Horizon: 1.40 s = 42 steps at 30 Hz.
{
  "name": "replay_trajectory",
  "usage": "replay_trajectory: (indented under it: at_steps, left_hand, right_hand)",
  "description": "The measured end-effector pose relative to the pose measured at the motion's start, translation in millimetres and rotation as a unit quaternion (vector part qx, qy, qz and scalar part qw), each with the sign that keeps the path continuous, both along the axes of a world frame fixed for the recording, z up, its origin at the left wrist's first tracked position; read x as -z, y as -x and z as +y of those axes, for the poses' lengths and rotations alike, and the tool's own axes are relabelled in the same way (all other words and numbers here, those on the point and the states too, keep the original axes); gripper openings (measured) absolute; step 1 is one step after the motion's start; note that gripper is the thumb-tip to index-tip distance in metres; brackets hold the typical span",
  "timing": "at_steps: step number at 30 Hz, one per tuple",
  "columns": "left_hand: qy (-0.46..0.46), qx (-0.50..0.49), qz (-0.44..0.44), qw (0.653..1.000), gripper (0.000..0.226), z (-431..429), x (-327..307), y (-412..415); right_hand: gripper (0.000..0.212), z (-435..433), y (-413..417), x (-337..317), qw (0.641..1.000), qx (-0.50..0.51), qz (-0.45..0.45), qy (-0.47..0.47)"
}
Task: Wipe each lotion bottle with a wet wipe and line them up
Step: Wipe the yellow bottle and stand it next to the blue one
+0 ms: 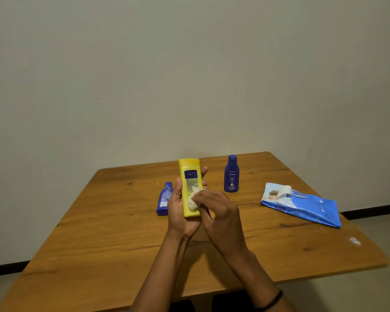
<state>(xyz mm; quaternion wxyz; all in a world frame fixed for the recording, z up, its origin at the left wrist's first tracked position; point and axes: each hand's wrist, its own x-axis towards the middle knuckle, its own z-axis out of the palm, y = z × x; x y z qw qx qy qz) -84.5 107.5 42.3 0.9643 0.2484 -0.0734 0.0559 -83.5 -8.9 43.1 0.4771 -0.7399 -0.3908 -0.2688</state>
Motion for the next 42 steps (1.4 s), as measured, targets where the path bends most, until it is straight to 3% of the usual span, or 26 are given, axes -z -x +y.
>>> replay_trajectory:
  at_steps: [8, 11, 17, 20, 24, 29, 33, 42]
  left_hand:
    - [-0.004, -0.053, 0.068, 0.996, 0.05, -16.3, 10.1, -4.3]
    - [0.007, -0.056, 0.072, 0.996, 0.045, -13.7, 5.4, -5.4]
    - [-0.017, -0.083, 0.075, 0.994, 0.054, -14.9, -1.4, -8.3]
    - [0.004, -0.075, 0.078, 0.994, 0.051, -9.6, -4.2, -8.8]
    - [0.0, -0.066, 0.079, 0.995, 0.065, -3.0, -11.1, -8.8]
    - [0.055, -0.075, 0.091, 0.991, 0.06, -3.6, -19.4, -8.7]
    - [0.126, -0.074, 0.08, 0.986, 0.048, -5.9, -31.6, -8.6]
    - [0.215, -0.053, 0.087, 0.971, 0.046, -17.6, -49.3, -1.1]
  right_hand:
    - [0.019, 28.6, -40.5, -48.4, 0.998, 0.053, 0.012, -0.044]
    - [0.019, 34.6, -41.6, -49.9, 0.999, 0.029, -0.016, -0.014]
    - [0.019, 26.5, -50.1, -49.2, 0.998, 0.046, -0.009, -0.035]
    - [0.019, 24.0, -38.5, -37.6, 1.0, 0.015, 0.002, 0.009]
    - [0.021, 11.2, -14.5, -9.5, 0.999, -0.014, 0.014, 0.025]
    - [0.033, 7.6, 7.9, 11.1, 1.0, 0.015, -0.012, -0.003]
    - [0.028, 6.4, 7.2, 11.5, 0.996, 0.05, -0.054, -0.054]
    - [0.027, 10.2, 4.5, -5.7, 0.987, 0.1, -0.015, -0.126]
